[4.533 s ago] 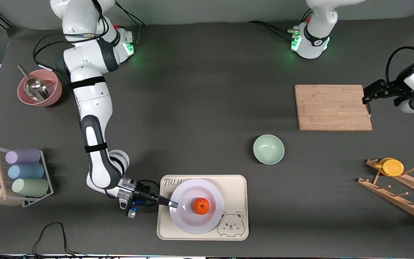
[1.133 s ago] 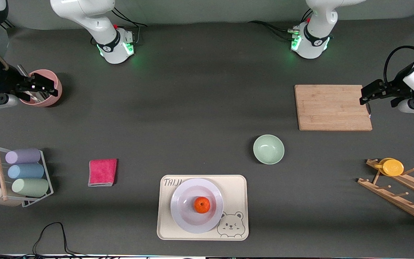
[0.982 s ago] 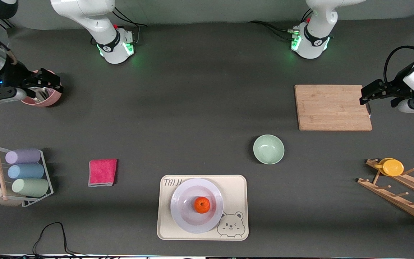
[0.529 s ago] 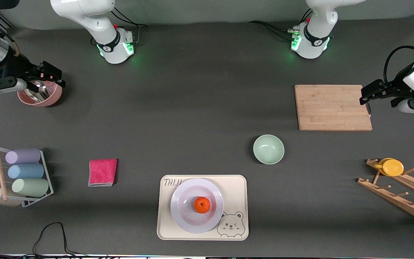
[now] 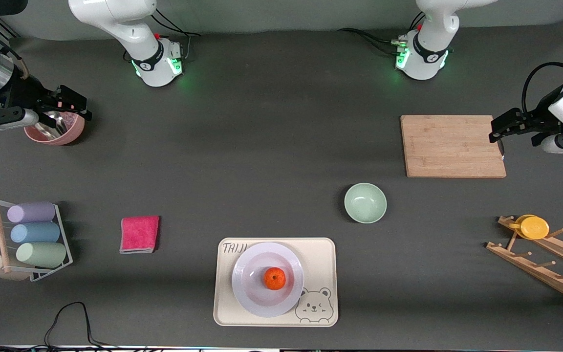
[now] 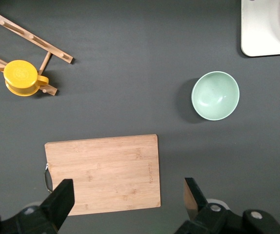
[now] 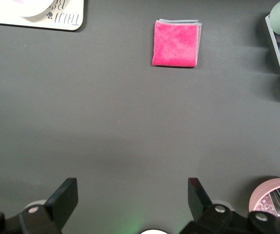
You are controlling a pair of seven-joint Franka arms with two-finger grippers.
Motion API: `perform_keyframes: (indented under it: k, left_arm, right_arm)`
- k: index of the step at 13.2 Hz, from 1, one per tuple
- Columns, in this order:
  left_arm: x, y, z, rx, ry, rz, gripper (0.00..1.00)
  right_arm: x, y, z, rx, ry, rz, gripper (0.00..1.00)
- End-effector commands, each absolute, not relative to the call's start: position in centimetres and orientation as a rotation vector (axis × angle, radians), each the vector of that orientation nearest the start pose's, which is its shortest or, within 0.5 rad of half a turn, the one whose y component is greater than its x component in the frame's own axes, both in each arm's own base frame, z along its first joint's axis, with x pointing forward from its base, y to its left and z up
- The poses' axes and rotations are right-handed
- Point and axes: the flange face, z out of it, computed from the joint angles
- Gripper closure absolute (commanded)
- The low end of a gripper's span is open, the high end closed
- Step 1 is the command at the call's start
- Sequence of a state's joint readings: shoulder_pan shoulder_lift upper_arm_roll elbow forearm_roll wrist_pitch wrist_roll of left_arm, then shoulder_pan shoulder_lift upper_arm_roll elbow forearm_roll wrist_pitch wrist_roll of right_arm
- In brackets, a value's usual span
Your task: Place orange and plate with both arms
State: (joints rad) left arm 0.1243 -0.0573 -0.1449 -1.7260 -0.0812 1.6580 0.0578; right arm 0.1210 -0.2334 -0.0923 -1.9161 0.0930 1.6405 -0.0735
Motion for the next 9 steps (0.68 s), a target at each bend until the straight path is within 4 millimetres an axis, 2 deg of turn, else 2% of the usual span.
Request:
perform_keyframes:
  k: [1, 5, 9]
  left_arm:
    - [54.2, -2.4, 59.6, -3.229, 0.122, -0.004, 0.0]
    - [54.2, -2.4, 59.9, -3.227, 0.126, -0.014, 0.0]
    - [55.0, -2.1, 60.6, -3.22, 0.108, -0.046, 0.0]
  right_arm:
    - [48.6, 2.3, 59.4, -3.006, -0.114, 0.042, 0.0]
    - [48.6, 2.3, 59.7, -3.004, -0.11, 0.04, 0.0]
    - [48.6, 2.0, 59.7, -3.003, -0.109, 0.05, 0.0]
